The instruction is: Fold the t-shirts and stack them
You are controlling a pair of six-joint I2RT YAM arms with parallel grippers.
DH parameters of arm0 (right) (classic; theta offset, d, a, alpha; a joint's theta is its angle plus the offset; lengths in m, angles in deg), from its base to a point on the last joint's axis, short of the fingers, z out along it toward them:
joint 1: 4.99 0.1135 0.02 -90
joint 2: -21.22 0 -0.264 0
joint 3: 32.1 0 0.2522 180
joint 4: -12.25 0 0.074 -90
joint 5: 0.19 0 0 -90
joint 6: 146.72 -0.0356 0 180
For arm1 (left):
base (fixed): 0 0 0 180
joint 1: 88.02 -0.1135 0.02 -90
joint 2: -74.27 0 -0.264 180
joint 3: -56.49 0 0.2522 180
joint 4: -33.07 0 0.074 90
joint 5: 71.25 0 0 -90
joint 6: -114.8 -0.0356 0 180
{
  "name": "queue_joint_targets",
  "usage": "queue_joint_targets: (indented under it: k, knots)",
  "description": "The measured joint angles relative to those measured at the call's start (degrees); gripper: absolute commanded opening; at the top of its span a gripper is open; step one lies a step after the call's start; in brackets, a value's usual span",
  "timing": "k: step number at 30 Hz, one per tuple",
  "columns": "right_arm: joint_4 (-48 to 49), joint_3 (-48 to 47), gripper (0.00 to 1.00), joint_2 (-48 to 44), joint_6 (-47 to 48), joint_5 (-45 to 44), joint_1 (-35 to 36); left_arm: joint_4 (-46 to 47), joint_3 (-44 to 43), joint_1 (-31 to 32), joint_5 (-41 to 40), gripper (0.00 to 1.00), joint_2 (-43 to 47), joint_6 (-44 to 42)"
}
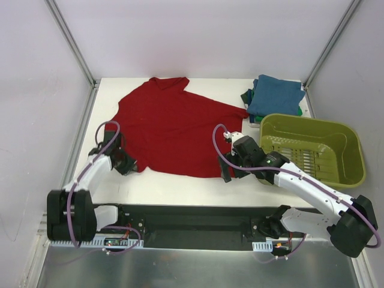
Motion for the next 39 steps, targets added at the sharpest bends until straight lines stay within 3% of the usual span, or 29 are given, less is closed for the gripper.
queue_joint_targets:
  k: [6, 12, 16, 20, 25, 36, 39]
  knots:
    - [0.74, 0.26, 0.97, 0.68, 0.0, 1.36, 0.0, -5.75, 11.32, 0.0, 2.34, 0.0, 16.26, 5.27]
    - [1.16, 1.14, 0.97, 0.61, 0.0, 1.75, 0.0, -14.67, 13.14, 0.0, 2.54, 0.03, 26.91, 10.45]
    - [1.22, 1.2, 0.97, 0.52, 0.0, 1.88, 0.0, -20.96, 11.13, 0.0, 1.09, 0.33, 29.11, 11.93]
    - [1.25, 1.2, 0.97, 0.52, 0.0, 2.25, 0.0, -24.81, 9.66, 0.0, 1.05, 0.57, 29.31, 12.46]
    - [1.62, 1.2, 0.97, 0.52, -0.02, 2.75, 0.0, -27.32, 7.8, 0.0, 0.92, 0.79, 29.4, 11.69]
    - [3.78, 2.84, 0.97, -2.03, -0.02, 3.76, 1.25, -26.58, 4.74, 0.0, -6.62, 0.77, 27.76, 11.63]
    - [5.01, 3.96, 0.97, -5.88, -0.09, 3.06, 1.77, -24.52, 4.87, 0.0, -10.91, 0.69, 25.22, 12.24]
